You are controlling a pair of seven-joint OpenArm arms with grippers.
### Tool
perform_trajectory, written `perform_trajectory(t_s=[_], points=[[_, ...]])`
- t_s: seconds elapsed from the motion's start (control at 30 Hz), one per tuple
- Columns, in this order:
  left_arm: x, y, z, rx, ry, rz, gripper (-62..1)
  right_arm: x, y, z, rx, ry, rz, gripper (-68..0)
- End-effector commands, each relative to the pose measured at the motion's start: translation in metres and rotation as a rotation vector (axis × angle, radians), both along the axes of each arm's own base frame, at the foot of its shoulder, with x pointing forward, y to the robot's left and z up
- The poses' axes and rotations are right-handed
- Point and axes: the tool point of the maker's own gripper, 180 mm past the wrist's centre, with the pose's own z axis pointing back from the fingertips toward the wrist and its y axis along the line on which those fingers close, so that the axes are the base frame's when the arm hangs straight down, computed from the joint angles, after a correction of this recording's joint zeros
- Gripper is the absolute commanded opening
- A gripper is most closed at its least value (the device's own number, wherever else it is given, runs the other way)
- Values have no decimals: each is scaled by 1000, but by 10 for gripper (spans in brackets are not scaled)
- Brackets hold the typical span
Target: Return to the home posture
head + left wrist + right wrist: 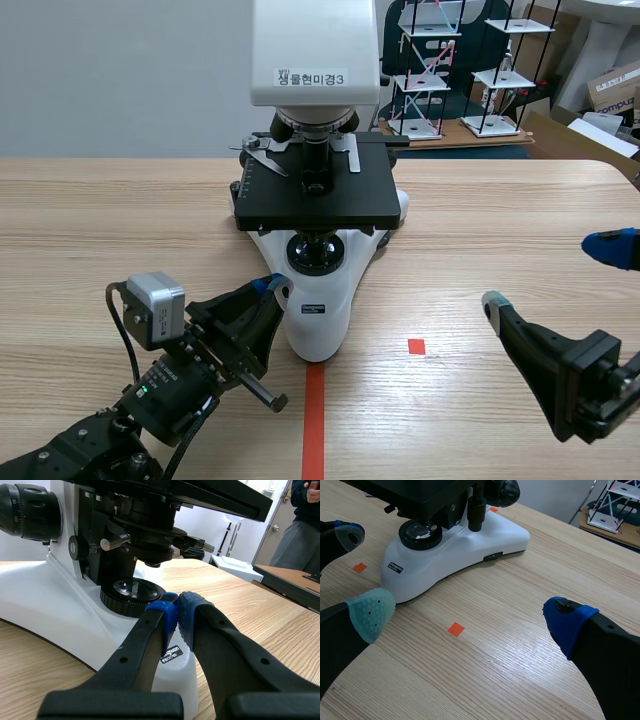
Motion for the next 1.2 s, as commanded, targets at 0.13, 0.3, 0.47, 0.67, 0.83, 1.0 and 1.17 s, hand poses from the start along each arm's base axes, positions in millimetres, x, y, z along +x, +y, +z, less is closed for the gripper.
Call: perform_trajectory(t_s=[0.13, 0.3, 0.47, 0.67, 0.83, 1.0, 1.17], points=[[2, -1, 8, -21, -25, 1, -569, 4, 2, 9, 17, -31, 0, 4], [2, -1, 8, -21, -25, 1, -569, 4, 2, 9, 17, -31, 0, 4], [2, -1, 8, -21, -25, 0, -568, 4, 2, 9, 18, -31, 0, 4], [2, -1, 8, -21, -24, 0, -566, 4, 2, 9, 18, -31, 0, 4], [-2, 4, 4, -13, -14, 0, -566, 4, 2, 9, 18, -31, 0, 4], [-16, 15, 7, 8, -23, -15, -545, 4, 2, 9, 18, -31, 1, 4], [-33, 41, 24, 44, -60, -17, -349, 4, 2, 9, 18, -31, 1, 4]])
